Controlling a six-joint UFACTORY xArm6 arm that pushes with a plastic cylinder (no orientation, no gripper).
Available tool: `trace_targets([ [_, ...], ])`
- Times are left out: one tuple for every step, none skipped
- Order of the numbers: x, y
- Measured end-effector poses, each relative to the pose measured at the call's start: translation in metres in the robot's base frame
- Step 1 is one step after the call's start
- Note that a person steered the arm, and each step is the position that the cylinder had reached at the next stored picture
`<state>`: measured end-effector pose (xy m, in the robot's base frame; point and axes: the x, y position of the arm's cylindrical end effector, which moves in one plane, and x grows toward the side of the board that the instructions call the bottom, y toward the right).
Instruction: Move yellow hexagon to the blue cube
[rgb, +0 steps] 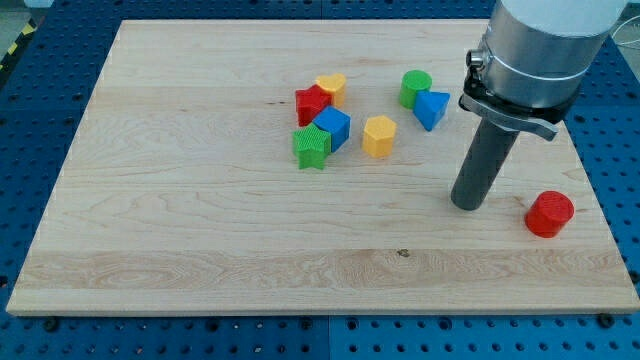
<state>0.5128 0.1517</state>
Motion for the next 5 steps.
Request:
trace_targets([
  [0.004,-0.003],
  [-0.005,-0.045],
  [-0.028,-0.073],
  [-0.064,-0.075],
  [-0.078,-0.068],
])
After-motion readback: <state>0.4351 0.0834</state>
